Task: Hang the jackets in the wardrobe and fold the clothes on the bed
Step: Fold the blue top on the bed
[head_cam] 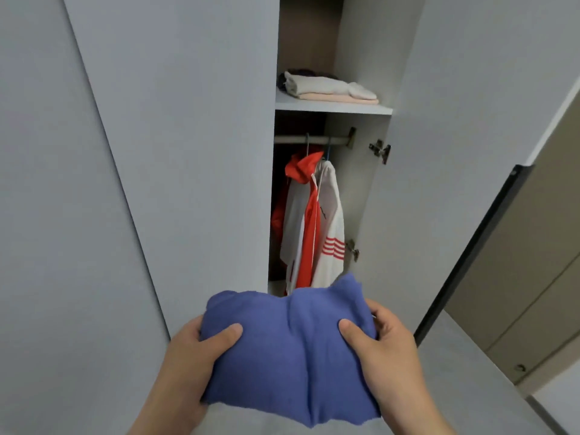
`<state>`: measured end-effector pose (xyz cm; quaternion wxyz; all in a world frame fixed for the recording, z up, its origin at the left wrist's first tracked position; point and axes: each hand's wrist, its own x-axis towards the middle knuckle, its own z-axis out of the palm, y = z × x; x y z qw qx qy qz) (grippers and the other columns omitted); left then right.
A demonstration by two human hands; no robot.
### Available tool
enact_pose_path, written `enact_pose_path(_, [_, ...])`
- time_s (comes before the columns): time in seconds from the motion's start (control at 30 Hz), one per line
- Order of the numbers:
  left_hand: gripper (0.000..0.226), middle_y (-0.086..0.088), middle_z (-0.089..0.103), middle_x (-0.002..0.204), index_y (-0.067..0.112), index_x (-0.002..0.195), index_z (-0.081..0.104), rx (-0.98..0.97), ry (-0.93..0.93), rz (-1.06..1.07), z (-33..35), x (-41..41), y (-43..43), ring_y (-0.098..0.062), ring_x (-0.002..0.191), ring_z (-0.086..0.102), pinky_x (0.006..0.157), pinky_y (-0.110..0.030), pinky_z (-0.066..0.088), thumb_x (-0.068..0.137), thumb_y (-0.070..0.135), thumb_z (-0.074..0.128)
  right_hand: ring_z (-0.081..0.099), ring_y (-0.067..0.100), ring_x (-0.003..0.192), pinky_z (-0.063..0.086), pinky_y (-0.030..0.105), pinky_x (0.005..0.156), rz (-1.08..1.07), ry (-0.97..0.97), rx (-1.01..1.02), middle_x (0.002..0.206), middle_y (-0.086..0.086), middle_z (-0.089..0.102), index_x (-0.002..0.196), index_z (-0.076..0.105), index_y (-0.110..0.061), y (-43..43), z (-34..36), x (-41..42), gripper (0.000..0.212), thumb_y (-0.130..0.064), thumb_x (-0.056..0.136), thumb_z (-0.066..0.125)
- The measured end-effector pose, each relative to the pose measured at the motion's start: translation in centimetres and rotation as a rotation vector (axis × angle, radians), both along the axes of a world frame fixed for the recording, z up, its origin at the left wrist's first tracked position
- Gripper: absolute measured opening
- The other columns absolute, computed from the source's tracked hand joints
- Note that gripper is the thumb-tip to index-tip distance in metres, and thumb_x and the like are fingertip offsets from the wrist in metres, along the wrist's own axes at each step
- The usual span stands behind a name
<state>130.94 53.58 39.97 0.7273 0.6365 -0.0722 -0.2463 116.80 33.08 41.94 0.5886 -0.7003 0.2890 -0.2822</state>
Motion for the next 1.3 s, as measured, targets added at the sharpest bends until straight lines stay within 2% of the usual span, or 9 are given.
enact_pose_path(0.1, [0.029,-0.002,0.077,0.098,0.02,0.11,0.067,-0.004,-0.044,0.025,2.4,0.8,-4.7,-0.024,0.085,0.075,0.069,-0.038,0.057,0.083,0.008,0.072,0.066,-0.005,0.077,0.047,0.008,0.058,-0.018,-0.055,-0.05,0.086,-0.025,0.071,0.097,0.069,-0.033,-4.4,2.3,1.2,0.025,-0.012,0.085,0.073])
enact_pose_path(0.27, [0.028,-0.002,0.076,0.099,0.022,0.108,0.067,0.03,-0.211,0.161,7.3,3.3,-12.2,-0.028,0.096,0.07,0.086,-0.049,0.055,0.084,0.009,0.073,0.065,-0.007,0.074,0.045,0.004,0.058,-0.001,-0.17,-0.109,0.081,-0.025,0.071,0.092,0.069,-0.033,-12.3,6.8,4.5,0.031,-0.004,0.082,0.074])
enact_pose_path(0.43, [0.031,-0.002,0.076,0.104,0.019,0.114,0.067,-0.043,-0.278,0.201,12.1,6.1,-18.2,-0.027,0.095,0.072,0.085,-0.05,0.056,0.086,0.008,0.07,0.066,-0.005,0.074,0.046,0.007,0.058,0.022,-0.256,-0.161,0.082,-0.023,0.071,0.093,0.068,-0.032,-18.5,11.1,8.3,0.029,-0.006,0.082,0.073])
enact_pose_path(0.63, [0.032,0.0,0.073,0.101,0.02,0.107,0.067,-0.012,-0.399,0.303,15.0,10.6,-22.6,-0.019,0.09,0.068,0.072,-0.034,0.051,0.08,0.005,0.077,0.066,-0.005,0.08,0.047,0.008,0.062,0.039,-0.278,-0.234,0.086,-0.025,0.071,0.097,0.068,-0.035,-23.4,13.5,13.0,0.031,-0.009,0.082,0.075])
enact_pose_path(0.77, [0.04,0.009,0.068,0.099,0.02,0.112,0.065,-0.026,-0.475,0.298,17.4,14.6,-25.0,-0.008,0.088,0.062,0.069,-0.024,0.045,0.078,0.004,0.079,0.066,-0.007,0.081,0.047,0.01,0.063,0.021,-0.273,-0.278,0.086,-0.029,0.07,0.097,0.066,-0.039,-25.8,15.5,16.8,0.038,-0.006,0.081,0.075])
enact_pose_path(0.9, [0.036,0.013,0.072,0.082,0.027,0.099,0.066,-0.098,-0.535,0.296,19.6,19.6,-26.9,0.0,0.077,0.065,0.065,-0.019,0.043,0.078,0.001,0.078,0.066,-0.006,0.081,0.045,0.004,0.063,-0.01,-0.303,-0.377,0.087,-0.026,0.072,0.098,0.068,-0.039,-27.8,18.1,21.3,0.04,-0.003,0.08,0.074])
enact_pose_path(1.0, [0.036,0.016,0.073,0.08,0.032,0.096,0.065,-0.148,-0.584,0.254,21.4,23.9,-29.1,0.002,0.074,0.067,0.064,-0.017,0.044,0.078,0.003,0.078,0.065,-0.009,0.084,0.046,0.01,0.067,-0.053,-0.318,-0.449,0.09,-0.029,0.07,0.098,0.067,-0.041,-29.2,20.1,24.7,0.039,-0.006,0.082,0.073])
enact_pose_path(1.17, [0.036,0.013,0.073,0.089,0.035,0.096,0.065,-0.184,-0.635,0.155,24.3,30.0,-33.8,-0.008,0.084,0.068,0.067,-0.026,0.049,0.078,0.007,0.079,0.065,-0.006,0.081,0.045,0.008,0.063,-0.169,-0.333,-0.495,0.087,-0.028,0.07,0.095,0.066,-0.038,-33.1,23.2,29.6,0.035,-0.005,0.085,0.069])
enact_pose_path(1.3, [0.035,0.01,0.075,0.1,0.031,0.11,0.067,-0.184,-0.745,0.08,27.2,32.9,-36.8,-0.007,0.091,0.07,0.077,-0.031,0.053,0.084,0.008,0.073,0.063,-0.009,0.083,0.043,0.01,0.066,-0.265,-0.311,-0.602,0.088,-0.03,0.069,0.094,0.064,-0.041,-36.5,25.5,31.6,0.033,-0.009,0.086,0.068])
